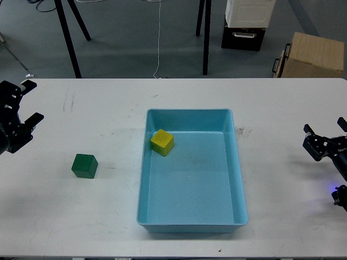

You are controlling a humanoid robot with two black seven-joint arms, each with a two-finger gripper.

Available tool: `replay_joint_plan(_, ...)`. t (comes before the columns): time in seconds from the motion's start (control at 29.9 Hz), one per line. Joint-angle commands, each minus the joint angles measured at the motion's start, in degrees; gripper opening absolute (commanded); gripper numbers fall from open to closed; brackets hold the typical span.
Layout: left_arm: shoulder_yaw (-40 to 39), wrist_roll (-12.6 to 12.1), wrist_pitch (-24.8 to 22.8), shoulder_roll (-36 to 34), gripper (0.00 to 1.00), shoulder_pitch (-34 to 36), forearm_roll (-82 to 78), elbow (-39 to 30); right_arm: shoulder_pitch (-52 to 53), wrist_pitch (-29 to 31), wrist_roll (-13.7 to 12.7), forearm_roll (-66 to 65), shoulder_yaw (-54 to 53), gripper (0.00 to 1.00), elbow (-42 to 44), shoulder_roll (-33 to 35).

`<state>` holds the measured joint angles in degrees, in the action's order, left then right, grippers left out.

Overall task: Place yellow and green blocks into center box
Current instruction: 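Move the left gripper toward the green cube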

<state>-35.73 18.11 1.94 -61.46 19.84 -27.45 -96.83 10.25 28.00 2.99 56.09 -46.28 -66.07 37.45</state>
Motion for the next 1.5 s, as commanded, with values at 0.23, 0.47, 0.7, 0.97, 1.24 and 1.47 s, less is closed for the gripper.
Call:
replay_joint_plan(0.23, 20.75, 3.68, 6.21, 3.81, 1.00, 9.23, -14.90, 0.42, -0.67, 0.00, 0.00, -0.11, -0.13, 1.00, 0.15, 0.70)
replay_joint_plan(0.47, 33.08, 3.68, 10.45, 1.52, 1.00, 18.38, -18.34, 1.56, -0.76, 0.00, 0.00, -0.11, -0.13, 1.00, 0.15, 0.08)
replay_joint_plan(0.7, 33.44, 2.98, 11.07, 0.56, 1.00, 20.41, -20.01, 8.24, -0.76, 0.00, 0.00, -0.11, -0.13, 1.00, 0.15, 0.52)
replay_joint_plan(0.97, 34.06, 6.83, 12.38, 1.34, 1.00, 19.80, -22.56, 8.50, -0.76, 0.00, 0.09, -0.11, -0.13, 1.00, 0.15, 0.61)
replay_joint_plan(1.24, 31.95, 8.61, 12.91, 4.33, 1.00, 19.71, -22.12, 7.80, -1.11, 0.00, 0.17, -0.11, -0.22, 1.00, 0.15, 0.96)
replay_joint_plan(1.47, 30.81, 9.05, 13.09, 4.95, 1.00, 20.50, -21.77, 8.06, -1.38, 0.00, 0.17, -0.11, -0.22, 1.00, 0.24, 1.22)
